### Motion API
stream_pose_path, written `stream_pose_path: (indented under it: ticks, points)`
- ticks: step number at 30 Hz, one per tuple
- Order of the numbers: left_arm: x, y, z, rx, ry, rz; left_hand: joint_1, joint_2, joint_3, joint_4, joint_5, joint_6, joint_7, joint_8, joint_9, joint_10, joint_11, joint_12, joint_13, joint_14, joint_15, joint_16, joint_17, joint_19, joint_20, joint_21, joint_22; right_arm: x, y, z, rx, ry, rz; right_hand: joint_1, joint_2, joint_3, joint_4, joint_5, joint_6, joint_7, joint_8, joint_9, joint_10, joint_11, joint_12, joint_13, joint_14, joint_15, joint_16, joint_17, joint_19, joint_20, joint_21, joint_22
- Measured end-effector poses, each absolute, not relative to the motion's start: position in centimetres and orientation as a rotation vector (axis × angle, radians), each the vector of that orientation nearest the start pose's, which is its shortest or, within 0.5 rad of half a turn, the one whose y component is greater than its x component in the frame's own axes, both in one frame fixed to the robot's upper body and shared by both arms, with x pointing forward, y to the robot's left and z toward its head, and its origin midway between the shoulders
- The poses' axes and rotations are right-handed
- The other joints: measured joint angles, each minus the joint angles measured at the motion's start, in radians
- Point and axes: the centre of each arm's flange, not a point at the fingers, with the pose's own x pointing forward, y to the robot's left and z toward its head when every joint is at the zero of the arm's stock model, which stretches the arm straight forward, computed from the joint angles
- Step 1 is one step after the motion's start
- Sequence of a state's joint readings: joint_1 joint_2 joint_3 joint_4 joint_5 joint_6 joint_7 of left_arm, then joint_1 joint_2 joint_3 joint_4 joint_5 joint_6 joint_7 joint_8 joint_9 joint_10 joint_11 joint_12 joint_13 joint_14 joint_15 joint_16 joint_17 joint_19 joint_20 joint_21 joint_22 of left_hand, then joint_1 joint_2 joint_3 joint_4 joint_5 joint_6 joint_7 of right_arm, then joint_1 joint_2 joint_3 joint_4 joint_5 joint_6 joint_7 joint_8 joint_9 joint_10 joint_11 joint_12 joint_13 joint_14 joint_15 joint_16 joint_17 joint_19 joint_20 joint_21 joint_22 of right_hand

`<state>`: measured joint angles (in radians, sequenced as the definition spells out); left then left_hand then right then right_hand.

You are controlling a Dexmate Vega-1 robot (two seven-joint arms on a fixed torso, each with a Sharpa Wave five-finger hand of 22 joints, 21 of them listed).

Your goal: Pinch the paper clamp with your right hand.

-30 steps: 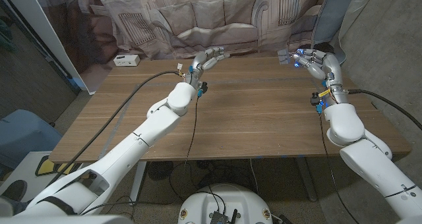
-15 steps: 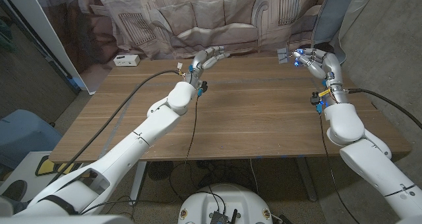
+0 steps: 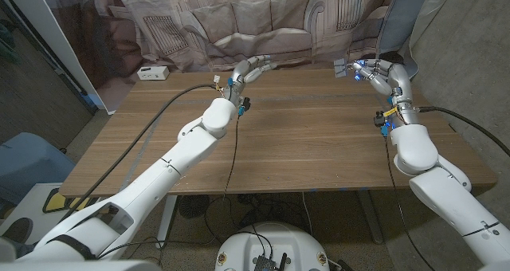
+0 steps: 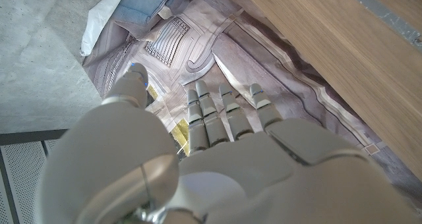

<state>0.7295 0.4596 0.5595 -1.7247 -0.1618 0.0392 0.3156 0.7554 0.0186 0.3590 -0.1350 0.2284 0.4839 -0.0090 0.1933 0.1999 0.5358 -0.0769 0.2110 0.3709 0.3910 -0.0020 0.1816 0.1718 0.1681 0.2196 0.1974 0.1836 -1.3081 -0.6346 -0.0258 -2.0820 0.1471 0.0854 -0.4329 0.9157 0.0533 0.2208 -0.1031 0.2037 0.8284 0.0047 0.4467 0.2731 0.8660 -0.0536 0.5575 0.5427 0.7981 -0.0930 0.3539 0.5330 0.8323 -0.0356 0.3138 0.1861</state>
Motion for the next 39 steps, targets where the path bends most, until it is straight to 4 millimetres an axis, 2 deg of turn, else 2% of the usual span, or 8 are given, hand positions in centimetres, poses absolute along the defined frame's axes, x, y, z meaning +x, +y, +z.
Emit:
stream_pose_path:
  ticks: [8,18,39]
  points:
    - [58.6,13.1,8.2,0.349,-0.804,-0.133,0.000,0.000,0.000,0.000,0.000,0.000,0.000,0.000,0.000,0.000,0.000,0.000,0.000,0.000,0.000,0.000,0.000,0.000,0.000,0.000,0.000,47.4,-31.5,3.3,-0.372,-0.864,-0.232,0.000,0.000,0.000,0.000,-0.004,0.000,0.000,0.000,0.000,0.000,0.000,-0.009,-0.010,0.000,0.000,0.000,0.003,-0.004,0.004,-0.006,0.000]
    - [58.6,13.3,8.2,0.346,-0.805,-0.126,0.000,0.000,0.000,0.000,0.000,0.000,0.000,0.000,0.000,0.000,0.000,0.000,-0.005,0.000,0.000,0.000,0.000,0.000,0.000,0.000,0.000,47.6,-31.6,3.2,-0.435,-0.825,-0.245,0.000,0.003,0.000,-0.009,0.000,0.000,0.000,-0.015,0.000,-0.005,0.005,-0.015,-0.022,0.000,0.000,-0.007,0.008,-0.004,0.004,-0.008,0.000]
    - [58.2,13.7,8.2,0.340,-0.816,-0.107,0.000,0.000,0.004,-0.004,0.000,0.000,0.000,0.000,0.000,-0.007,-0.004,0.004,-0.004,0.000,0.000,0.004,0.000,0.000,0.000,0.000,0.000,48.4,-31.5,2.7,-0.579,-0.783,-0.287,-0.002,0.005,0.002,-0.016,0.000,0.000,0.000,-0.026,0.001,0.000,0.011,-0.022,-0.046,0.000,0.000,-0.012,0.007,-0.004,0.004,-0.008,0.000]
